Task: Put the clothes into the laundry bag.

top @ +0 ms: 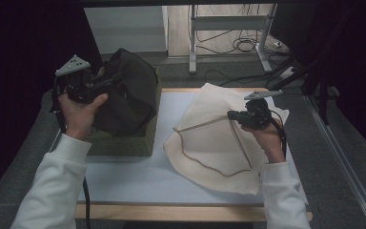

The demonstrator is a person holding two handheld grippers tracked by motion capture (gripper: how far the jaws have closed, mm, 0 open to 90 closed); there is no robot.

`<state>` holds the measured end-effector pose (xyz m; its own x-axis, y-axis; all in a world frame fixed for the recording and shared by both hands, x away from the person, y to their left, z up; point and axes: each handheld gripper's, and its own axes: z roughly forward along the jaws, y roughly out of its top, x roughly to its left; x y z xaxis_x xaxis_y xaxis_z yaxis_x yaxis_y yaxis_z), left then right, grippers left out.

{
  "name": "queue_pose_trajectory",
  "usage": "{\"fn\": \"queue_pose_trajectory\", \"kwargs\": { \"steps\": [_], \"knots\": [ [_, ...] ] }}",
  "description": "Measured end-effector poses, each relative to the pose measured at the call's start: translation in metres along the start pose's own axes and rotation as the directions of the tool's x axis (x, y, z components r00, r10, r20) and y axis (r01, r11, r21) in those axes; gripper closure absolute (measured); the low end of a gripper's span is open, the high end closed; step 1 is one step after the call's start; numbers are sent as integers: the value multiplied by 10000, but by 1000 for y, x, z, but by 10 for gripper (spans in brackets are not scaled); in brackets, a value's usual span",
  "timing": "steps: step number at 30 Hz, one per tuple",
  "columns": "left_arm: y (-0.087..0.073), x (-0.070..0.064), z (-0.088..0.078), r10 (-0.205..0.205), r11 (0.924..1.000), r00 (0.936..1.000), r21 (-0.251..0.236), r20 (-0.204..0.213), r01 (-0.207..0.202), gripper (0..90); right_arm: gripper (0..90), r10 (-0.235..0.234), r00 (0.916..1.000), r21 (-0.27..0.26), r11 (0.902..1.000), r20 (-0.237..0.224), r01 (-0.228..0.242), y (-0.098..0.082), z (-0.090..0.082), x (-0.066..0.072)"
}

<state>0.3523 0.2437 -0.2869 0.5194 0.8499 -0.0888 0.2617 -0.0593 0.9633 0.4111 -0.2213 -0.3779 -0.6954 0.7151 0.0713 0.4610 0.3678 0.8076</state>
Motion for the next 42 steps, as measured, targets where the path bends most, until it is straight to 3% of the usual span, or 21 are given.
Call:
{"fn": "queue_pose_trajectory", "kwargs": {
  "steps": [9,22,42],
  "knots": [
    [-2,-8,-2,38,10000,9994,-59,346,-36,751,890,-16,10000,14,10000,-2,16,0,1,0],
    [2,-26,-10,407,9988,9957,-295,832,-384,751,890,-30,10000,74,10000,-10,30,0,2,0],
    [-1,-41,-15,262,9987,9872,-467,1576,-190,751,890,-85,10000,178,9998,-24,85,-1,8,2]
  ]
}}
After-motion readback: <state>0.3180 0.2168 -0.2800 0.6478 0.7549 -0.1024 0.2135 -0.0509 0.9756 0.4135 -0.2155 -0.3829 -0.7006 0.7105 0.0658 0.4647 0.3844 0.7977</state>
